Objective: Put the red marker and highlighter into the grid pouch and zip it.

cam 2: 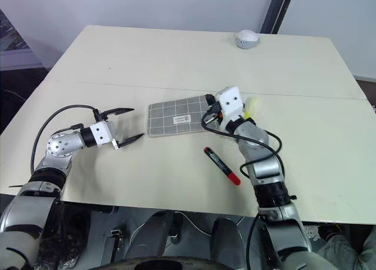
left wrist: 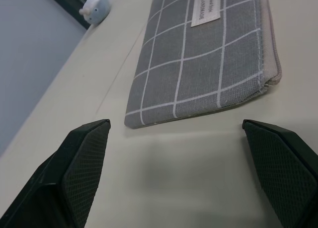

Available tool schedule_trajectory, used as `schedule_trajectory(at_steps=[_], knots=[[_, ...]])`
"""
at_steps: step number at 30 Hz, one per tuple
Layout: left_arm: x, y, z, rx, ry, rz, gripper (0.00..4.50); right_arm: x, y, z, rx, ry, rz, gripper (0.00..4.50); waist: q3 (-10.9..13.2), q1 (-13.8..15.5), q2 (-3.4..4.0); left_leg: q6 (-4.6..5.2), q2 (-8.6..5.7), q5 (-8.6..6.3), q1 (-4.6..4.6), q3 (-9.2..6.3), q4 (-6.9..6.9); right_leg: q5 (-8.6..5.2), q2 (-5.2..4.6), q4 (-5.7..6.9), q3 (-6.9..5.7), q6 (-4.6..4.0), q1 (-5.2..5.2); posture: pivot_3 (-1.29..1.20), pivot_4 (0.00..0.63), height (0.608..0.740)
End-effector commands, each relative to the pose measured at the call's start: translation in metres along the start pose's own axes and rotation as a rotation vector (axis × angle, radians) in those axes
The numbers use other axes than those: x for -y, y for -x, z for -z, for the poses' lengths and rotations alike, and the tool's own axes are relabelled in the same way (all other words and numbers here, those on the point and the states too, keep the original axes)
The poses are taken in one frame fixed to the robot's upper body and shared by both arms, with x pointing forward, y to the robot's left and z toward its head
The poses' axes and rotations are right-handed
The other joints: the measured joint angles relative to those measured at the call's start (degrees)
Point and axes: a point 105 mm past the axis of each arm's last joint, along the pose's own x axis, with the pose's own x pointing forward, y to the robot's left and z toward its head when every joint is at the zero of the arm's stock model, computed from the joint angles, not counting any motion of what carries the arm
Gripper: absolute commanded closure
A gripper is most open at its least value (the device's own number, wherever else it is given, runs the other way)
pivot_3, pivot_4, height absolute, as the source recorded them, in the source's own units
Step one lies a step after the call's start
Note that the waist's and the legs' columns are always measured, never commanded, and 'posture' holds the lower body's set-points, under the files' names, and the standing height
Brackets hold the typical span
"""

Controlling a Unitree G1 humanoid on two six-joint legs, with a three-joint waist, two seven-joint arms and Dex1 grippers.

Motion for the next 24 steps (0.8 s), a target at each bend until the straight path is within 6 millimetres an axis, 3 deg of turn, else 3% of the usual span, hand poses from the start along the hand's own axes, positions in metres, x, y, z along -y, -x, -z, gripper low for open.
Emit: schedule_trajectory(at_steps=[1, 7, 15, 19, 22, 24], knots=[[0.002, -0.004, -0.001, -0.005, -0.042, 0.027, 0.0, 0.006, -0.005, 0.019, -0.108, 0.119, 0.022, 4.47, 0.0, -0.07, 0.0, 0.0, 0.01, 0.0, 0.01, 0.02, 0.0, 0.0, 0.0, 0.01, 0.0, 0.0, 0.0, 0.0, 0.15, 0.74], [0.01, -0.009, -0.001, -0.004, -0.094, 0.064, 0.0, -0.002, 0.003, 0.044, -0.212, 0.195, -0.028, 4.47, -0.01, -0.14, -0.01, -0.02, 0.02, 0.02, 0.11, 0.03, 0.01, 0.0, 0.02, 0.15, 0.0, 0.01, -0.08, 0.0, 0.15, 0.74], [0.015, -0.037, -0.01, 0.028, -0.108, 0.078, 0.0, -0.011, 0.002, 0.038, -0.187, 0.188, -0.065, 4.47, -0.03, 0.02, -0.01, -0.03, 0.03, 0.01, 0.15, 0.02, 0.03, 0.0, 0.0, 0.22, 0.01, 0.01, -0.08, 0.0, 0.15, 0.74], [0.027, -0.05, -0.009, 0.008, -0.107, 0.145, 0.0, -0.008, 0.004, 0.035, -0.182, 0.178, -0.056, 4.47, -0.04, -0.01, -0.01, -0.02, 0.03, 0.01, 0.15, 0.02, 0.05, 0.0, 0.0, 0.23, 0.01, 0.01, -0.07, 0.0, 0.15, 0.74], [0.027, -0.053, -0.007, -0.001, -0.077, 0.141, 0.87, -0.008, 0.006, 0.034, -0.179, 0.181, -0.055, 4.5, -0.05, -0.08, 0.0, -0.03, 0.03, 0.01, 0.15, 0.02, 0.05, 0.0, 0.01, 0.24, 0.01, 0.01, -0.08, 0.0, 0.15, 0.74], [0.028, -0.054, -0.005, -0.013, -0.039, 0.141, 1.91, -0.007, 0.008, 0.034, -0.178, 0.177, -0.049, 4.5, -0.06, -0.05, 0.0, -0.02, 0.03, 0.02, 0.15, 0.02, 0.06, 0.0, 0.01, 0.26, 0.01, 0.02, -0.08, 0.0, 0.15, 0.74]])
